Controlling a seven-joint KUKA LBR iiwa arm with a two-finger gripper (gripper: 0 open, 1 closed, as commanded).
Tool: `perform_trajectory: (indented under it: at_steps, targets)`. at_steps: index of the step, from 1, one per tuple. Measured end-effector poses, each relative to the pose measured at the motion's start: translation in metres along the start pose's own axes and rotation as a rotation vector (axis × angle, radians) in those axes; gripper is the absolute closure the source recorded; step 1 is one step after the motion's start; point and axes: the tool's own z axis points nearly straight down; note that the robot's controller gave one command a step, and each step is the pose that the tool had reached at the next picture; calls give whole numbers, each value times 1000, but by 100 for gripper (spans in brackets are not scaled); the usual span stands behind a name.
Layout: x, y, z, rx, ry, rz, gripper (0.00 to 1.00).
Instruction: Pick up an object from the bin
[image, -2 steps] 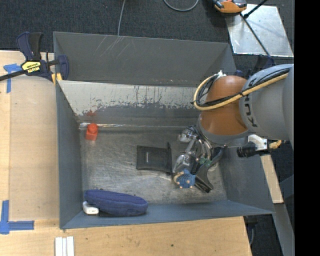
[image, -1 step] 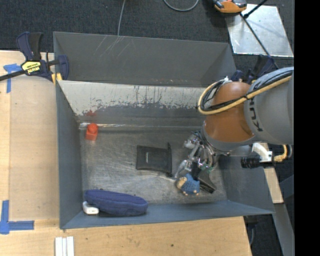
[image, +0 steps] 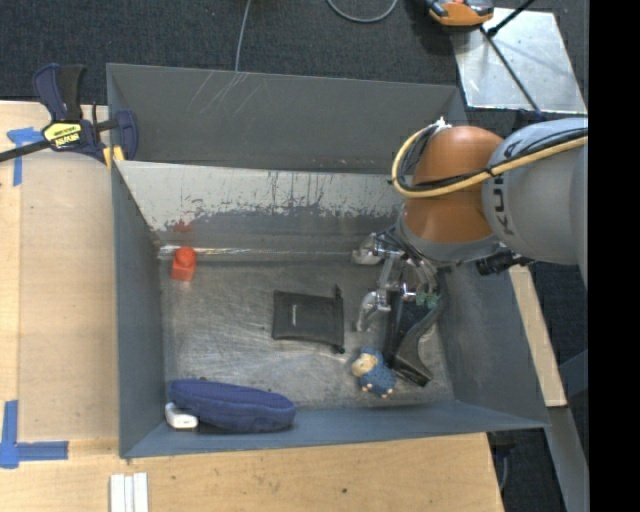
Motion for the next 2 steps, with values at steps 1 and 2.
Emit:
perform_trajectory:
  at_steps: [1,2]
  targets:
    - [66,74,-3,-1,-1,-188,0]
    - [61,72,-6,-2,-16,-182,100]
